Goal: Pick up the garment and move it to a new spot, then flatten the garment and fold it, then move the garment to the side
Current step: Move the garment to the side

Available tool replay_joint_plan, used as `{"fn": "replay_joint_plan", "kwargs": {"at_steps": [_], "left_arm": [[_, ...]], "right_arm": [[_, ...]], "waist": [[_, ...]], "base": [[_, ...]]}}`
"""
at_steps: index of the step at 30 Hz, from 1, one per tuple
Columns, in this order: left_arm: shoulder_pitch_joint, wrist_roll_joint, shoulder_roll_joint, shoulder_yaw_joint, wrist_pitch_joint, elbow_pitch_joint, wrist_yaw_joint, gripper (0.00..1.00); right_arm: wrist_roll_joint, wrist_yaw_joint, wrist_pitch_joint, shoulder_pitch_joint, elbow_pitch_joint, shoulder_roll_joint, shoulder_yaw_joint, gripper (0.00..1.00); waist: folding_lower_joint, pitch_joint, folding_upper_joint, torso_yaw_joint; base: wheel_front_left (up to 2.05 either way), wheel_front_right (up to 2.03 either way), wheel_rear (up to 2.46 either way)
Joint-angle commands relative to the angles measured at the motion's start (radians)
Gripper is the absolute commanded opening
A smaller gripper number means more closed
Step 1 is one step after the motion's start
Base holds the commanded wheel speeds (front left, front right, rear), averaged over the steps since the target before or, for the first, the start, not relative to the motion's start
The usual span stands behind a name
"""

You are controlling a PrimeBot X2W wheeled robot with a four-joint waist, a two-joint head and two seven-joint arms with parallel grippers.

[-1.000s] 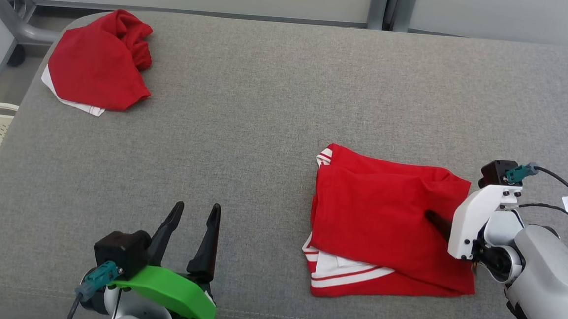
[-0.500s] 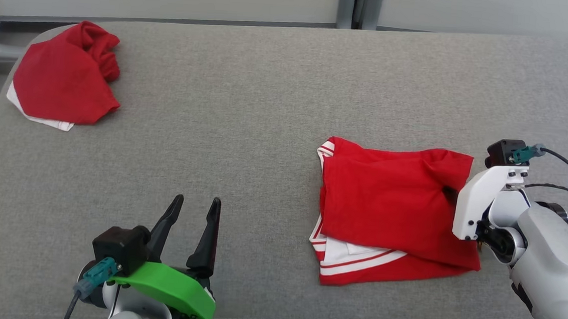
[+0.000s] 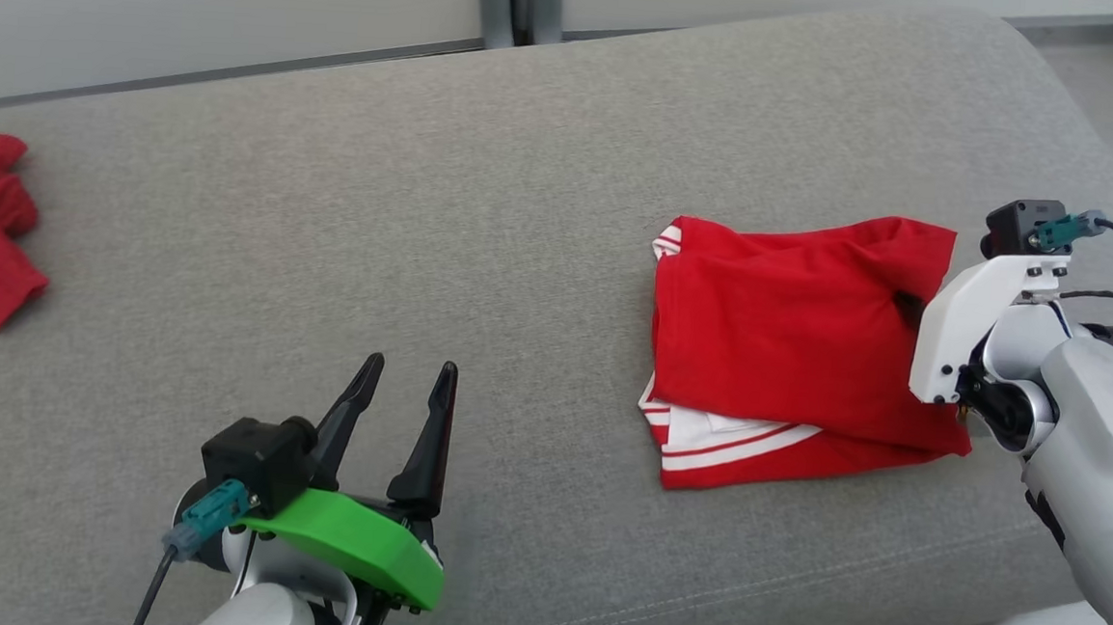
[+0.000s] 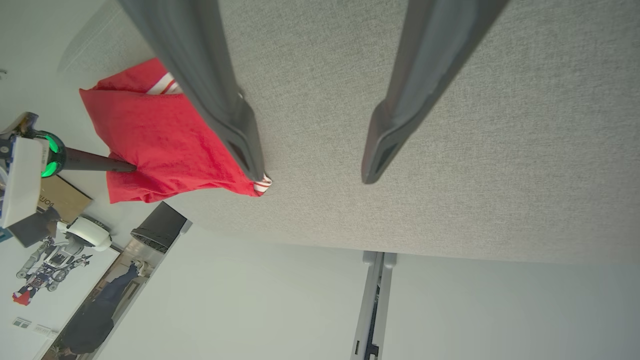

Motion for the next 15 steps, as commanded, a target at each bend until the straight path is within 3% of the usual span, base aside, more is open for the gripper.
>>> {"fn": "replay_joint_plan", "kwargs": {"at_steps": [1, 7, 15], "left_arm": [[-0.021, 0.008, -0.001, 0.001, -0.001, 0.003, -0.005, 1.0], [-0.045, 0.017, 0.006, 0.004, 0.007, 0.006, -0.005, 1.0], [-0.076, 0.026, 0.036, 0.023, 0.018, -0.016, 0.011, 1.0]], "right_arm": [[0.004, -0.001, -0.012, -0.014, 0.004, -0.002, -0.003, 0.0], [0.009, -0.001, -0.033, -0.05, 0.023, 0.001, -0.011, 0.0], [0.004, -0.001, -0.083, -0.137, 0.069, 0.015, -0.036, 0.0]], "waist": [[0.0, 0.029, -0.0001, -0.079], [0.0, 0.068, -0.0001, -0.112], [0.0, 0.126, -0.0001, -0.101]], "base": [[0.0, 0.0, 0.0], [0.0, 0.0, 0.0], [0.0, 0.0, 0.0]]}}
